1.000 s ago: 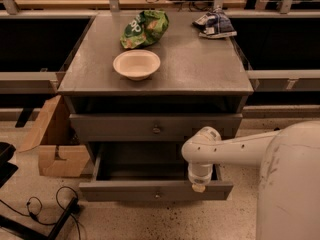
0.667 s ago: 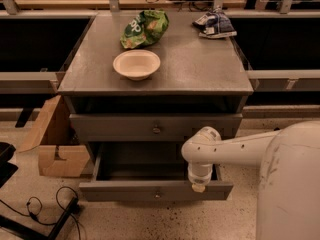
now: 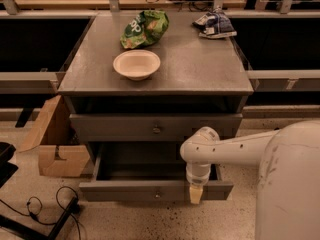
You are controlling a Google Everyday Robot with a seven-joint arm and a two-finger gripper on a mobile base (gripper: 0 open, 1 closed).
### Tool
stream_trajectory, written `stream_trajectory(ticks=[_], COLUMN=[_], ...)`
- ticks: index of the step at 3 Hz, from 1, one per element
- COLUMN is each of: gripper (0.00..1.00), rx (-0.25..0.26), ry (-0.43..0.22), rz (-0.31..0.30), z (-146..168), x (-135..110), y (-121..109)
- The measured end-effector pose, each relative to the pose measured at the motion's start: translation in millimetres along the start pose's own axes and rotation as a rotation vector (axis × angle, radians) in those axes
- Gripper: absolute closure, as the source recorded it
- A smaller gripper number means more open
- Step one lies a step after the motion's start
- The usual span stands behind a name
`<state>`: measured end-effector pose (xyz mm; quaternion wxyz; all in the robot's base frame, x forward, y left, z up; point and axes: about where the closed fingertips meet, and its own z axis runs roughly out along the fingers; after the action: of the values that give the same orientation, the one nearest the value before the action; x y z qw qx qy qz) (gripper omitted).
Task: Open middle drawer
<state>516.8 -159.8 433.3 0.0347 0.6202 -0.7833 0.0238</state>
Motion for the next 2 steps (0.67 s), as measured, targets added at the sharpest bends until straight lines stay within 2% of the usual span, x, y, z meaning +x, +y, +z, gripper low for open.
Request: stream_trajectory(ticks=[1, 2], gripper=[0.00, 0.00], rx=[0.000, -0.034], ry=[0.000, -0.006], rz=[0.000, 0.013], z=[0.0, 13.2], x=[0.0, 6.2], y=[0.0, 14.5])
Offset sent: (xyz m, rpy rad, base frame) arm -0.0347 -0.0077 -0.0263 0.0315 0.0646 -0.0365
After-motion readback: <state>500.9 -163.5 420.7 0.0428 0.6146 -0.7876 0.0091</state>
